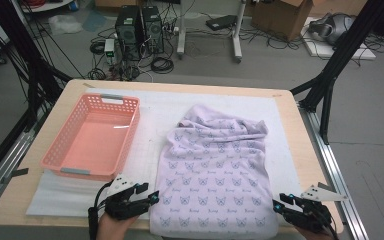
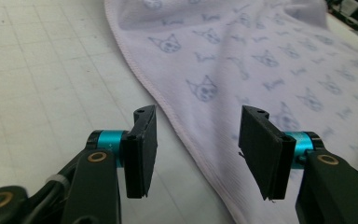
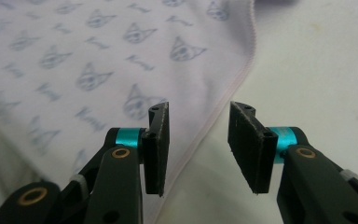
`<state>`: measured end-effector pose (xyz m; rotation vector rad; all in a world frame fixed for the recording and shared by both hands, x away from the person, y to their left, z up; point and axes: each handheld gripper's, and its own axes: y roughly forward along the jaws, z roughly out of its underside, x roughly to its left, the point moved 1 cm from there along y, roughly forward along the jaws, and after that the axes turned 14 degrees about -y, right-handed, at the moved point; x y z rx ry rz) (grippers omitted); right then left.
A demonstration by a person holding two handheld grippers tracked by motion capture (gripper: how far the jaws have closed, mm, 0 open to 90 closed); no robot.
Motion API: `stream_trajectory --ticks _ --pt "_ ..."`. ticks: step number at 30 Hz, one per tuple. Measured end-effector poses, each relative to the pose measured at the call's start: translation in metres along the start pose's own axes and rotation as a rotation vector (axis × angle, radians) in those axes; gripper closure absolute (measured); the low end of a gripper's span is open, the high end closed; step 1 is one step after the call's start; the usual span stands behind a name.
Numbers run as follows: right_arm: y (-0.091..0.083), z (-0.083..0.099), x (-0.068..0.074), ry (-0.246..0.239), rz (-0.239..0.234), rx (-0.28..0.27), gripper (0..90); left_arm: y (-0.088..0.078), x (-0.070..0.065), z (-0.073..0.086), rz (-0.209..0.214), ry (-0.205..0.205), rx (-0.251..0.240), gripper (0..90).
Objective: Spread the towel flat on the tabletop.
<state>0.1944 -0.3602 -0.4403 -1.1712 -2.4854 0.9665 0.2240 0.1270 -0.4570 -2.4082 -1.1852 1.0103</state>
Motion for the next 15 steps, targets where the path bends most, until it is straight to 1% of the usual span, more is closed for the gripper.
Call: stream_trajectory --ticks 2,3,4,5,6,7,8,9,10,11,13,15 --pt "0.009 -0.003 0.0 -0.01 0.005 0.016 58.8 0.01 -0.002 0.0 -0.003 0.015 0.039 48.8" --pt "0.014 -0.004 0.0 -0.019 0.009 0.026 61.4 0.012 -0.007 0.002 -0.009 0.053 0.039 51.5" --pt "0.018 -0.004 0.0 -0.025 0.01 0.041 66.4 0.014 -0.012 0.005 -0.028 0.107 0.045 55.5" --pt "0.021 -0.003 0.001 -0.037 0.015 0.059 70.8 0.014 -0.017 0.006 -0.06 0.157 0.048 63.2" --pt "0.021 -0.003 0.001 -0.04 0.018 0.051 82.0 0.013 -0.018 0.006 -0.069 0.156 0.054 69.8" --pt "0.02 -0.003 0.001 -0.039 -0.011 0.047 87.0 0.012 -0.016 0.006 -0.05 0.133 0.072 80.3" --pt "0.019 -0.002 0.001 -0.043 -0.011 0.053 87.4 0.01 -0.016 0.007 -0.047 0.128 0.071 86.0" --pt "0.018 -0.001 0.002 -0.045 -0.019 0.052 87.8 0.009 -0.016 0.008 -0.045 0.13 0.072 86.6" --pt "0.016 -0.001 0.002 -0.041 -0.028 0.053 88.0 0.005 -0.016 0.009 -0.037 0.12 0.079 86.9" --pt "0.012 0.002 0.002 -0.04 -0.044 0.048 88.2 0.0 -0.016 0.011 -0.03 0.115 0.077 87.0" --pt "0.003 0.006 0.002 -0.042 -0.062 0.038 88.3 -0.011 -0.015 0.013 -0.01 0.092 0.071 87.0" --pt "-0.006 0.01 0.001 -0.032 -0.082 0.022 88.5 -0.02 -0.013 0.015 0.008 0.083 0.069 87.0"
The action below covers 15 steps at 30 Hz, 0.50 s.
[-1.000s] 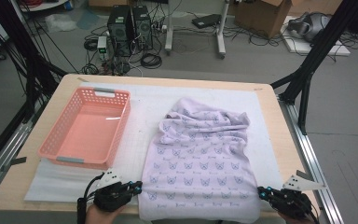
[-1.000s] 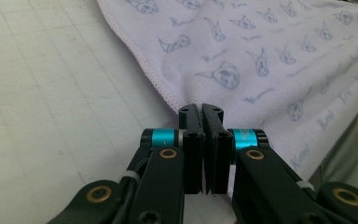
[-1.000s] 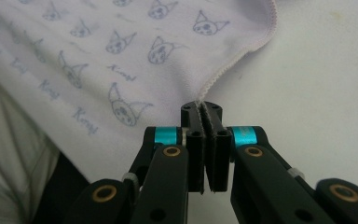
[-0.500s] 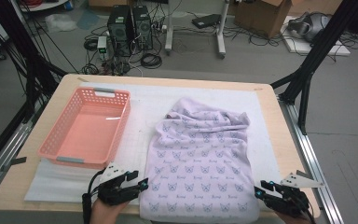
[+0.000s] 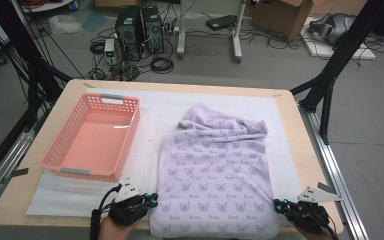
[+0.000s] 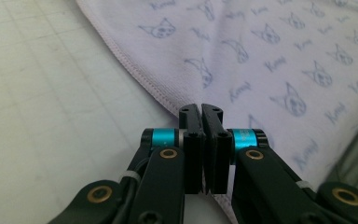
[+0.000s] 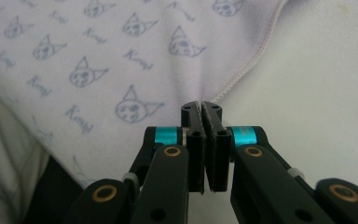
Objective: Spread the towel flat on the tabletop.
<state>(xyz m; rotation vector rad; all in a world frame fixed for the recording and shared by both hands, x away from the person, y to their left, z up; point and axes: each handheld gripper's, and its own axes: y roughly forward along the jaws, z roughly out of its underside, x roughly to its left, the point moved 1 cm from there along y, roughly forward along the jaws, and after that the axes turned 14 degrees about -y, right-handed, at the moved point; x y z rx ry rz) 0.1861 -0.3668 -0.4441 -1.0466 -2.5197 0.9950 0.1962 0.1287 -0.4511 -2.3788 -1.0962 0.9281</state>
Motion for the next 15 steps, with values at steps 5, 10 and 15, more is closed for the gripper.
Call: stream_trajectory --ticks 5,10,15 --pt "-0.01 0.006 0.006 -0.001 -0.047 0.006 79.0 -0.002 0.001 0.003 0.033 -0.002 -0.039 65.7" --pt "-0.005 -0.004 0.0 0.027 0.029 -0.036 61.3 0.012 0.007 -0.012 -0.019 -0.026 -0.107 47.0" --pt "0.015 -0.013 -0.008 0.04 0.117 -0.019 59.1 0.036 0.015 -0.028 -0.054 -0.058 -0.075 47.1"
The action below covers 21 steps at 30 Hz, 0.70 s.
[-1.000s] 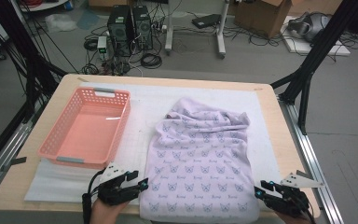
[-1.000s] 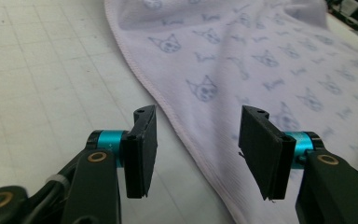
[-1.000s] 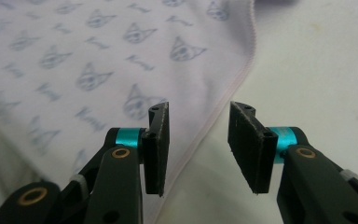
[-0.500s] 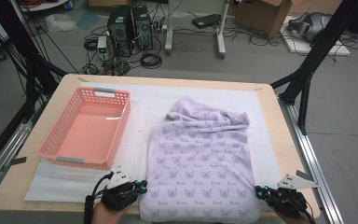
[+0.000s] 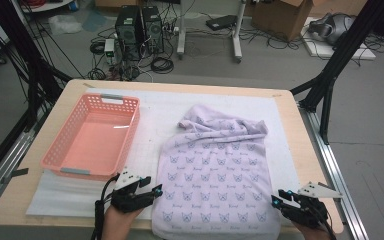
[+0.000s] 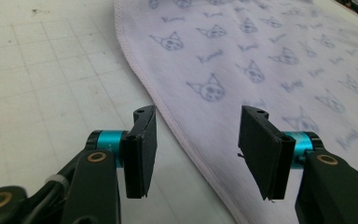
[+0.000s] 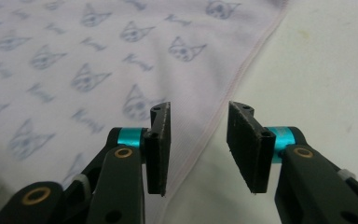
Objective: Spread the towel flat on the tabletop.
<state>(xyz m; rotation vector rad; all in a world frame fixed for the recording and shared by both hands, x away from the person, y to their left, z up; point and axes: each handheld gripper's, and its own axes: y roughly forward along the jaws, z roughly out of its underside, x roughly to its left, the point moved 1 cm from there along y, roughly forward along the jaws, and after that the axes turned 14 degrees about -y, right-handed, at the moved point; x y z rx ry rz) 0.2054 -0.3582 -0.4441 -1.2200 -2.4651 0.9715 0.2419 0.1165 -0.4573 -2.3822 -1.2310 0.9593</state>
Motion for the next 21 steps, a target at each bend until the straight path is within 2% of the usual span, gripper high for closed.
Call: stream_trajectory --ticks 1,3,4,7,8,10,12,14,17,18,19,21 --pt "0.004 -0.002 -0.001 0.005 0.007 0.008 59.1 0.005 -0.002 0.0 -0.017 0.012 0.025 47.4" --pt "0.011 -0.005 -0.004 0.006 0.023 0.015 59.3 0.01 -0.014 0.004 -0.087 0.119 0.035 48.2" --pt "0.014 -0.006 -0.005 0.003 0.025 0.02 59.3 0.01 -0.017 0.005 -0.111 0.147 0.04 51.6" --pt "0.018 -0.008 -0.005 0.003 0.03 0.017 59.3 0.005 -0.019 0.008 -0.083 0.167 0.064 83.1" --pt "0.018 -0.008 -0.005 0.001 0.032 0.019 59.3 0.002 -0.02 0.009 -0.081 0.166 0.068 86.4" --pt "0.016 -0.007 -0.005 0.005 0.035 0.015 59.3 -0.007 -0.017 0.012 -0.058 0.126 0.085 87.1" --pt "0.015 -0.006 -0.006 0.011 0.033 0.011 59.3 -0.019 -0.012 0.016 -0.038 0.095 0.083 87.2" --pt "0.016 -0.006 -0.005 0.015 0.016 0.014 60.3 -0.03 -0.009 0.021 -0.03 0.084 0.086 87.2" --pt "0.021 -0.007 0.0 -0.017 -0.007 0.04 68.5 -0.037 -0.009 0.026 -0.01 0.092 0.087 86.8" --pt "0.021 -0.008 0.003 -0.033 0.004 0.041 76.0 -0.036 -0.009 0.026 -0.005 0.095 0.08 86.1" --pt "0.021 -0.008 0.003 -0.04 -0.033 0.037 87.1 -0.035 -0.01 0.025 0.003 0.086 0.073 84.1" --pt "0.019 -0.008 0.007 -0.064 -0.032 0.048 88.3 -0.032 -0.009 0.023 0.006 0.066 0.059 69.2"
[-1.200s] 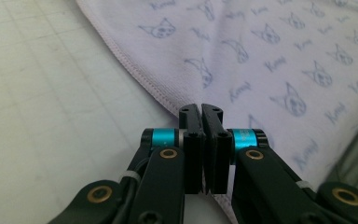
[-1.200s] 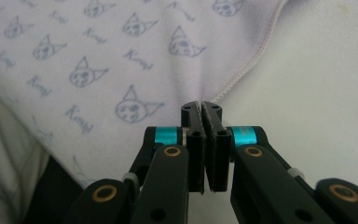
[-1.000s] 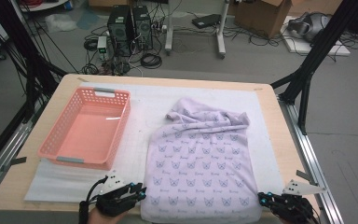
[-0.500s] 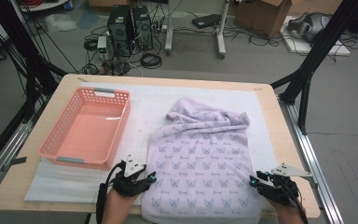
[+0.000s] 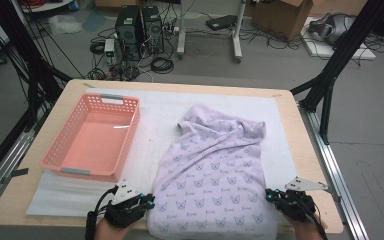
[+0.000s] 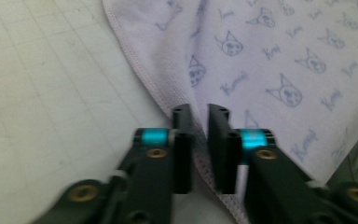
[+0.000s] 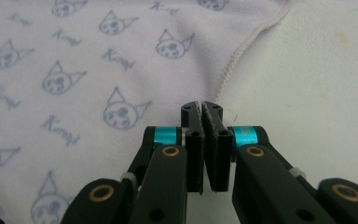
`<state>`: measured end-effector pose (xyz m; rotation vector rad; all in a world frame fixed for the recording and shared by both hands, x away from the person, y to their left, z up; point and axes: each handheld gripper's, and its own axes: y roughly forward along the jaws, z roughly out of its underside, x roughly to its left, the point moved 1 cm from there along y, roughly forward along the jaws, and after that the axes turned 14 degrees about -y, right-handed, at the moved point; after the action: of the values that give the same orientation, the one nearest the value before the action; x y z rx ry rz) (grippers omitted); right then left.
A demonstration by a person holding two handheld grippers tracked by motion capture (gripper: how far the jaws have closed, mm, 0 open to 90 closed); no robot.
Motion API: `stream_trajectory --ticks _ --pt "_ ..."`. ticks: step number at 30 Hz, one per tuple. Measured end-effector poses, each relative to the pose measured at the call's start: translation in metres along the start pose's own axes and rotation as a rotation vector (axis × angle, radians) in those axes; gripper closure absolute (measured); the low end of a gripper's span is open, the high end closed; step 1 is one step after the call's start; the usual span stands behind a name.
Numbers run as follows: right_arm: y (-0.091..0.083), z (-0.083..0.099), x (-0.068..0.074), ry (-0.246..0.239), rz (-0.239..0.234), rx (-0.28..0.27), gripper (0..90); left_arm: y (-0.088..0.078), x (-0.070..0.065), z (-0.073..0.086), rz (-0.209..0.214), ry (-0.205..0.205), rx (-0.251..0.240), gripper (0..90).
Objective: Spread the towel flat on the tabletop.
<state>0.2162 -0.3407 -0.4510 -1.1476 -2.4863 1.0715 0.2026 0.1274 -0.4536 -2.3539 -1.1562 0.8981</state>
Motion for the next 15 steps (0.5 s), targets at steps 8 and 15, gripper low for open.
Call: stream_trajectory --ticks 8,15 --pt "-0.037 0.029 0.0 0.02 0.01 0.048 88.8 0.012 0.006 -0.01 0.005 -0.038 -0.049 49.2" --pt "-0.037 0.026 -0.004 0.077 0.014 -0.028 69.6 0.036 -0.009 -0.012 -0.002 0.035 -0.017 60.2"
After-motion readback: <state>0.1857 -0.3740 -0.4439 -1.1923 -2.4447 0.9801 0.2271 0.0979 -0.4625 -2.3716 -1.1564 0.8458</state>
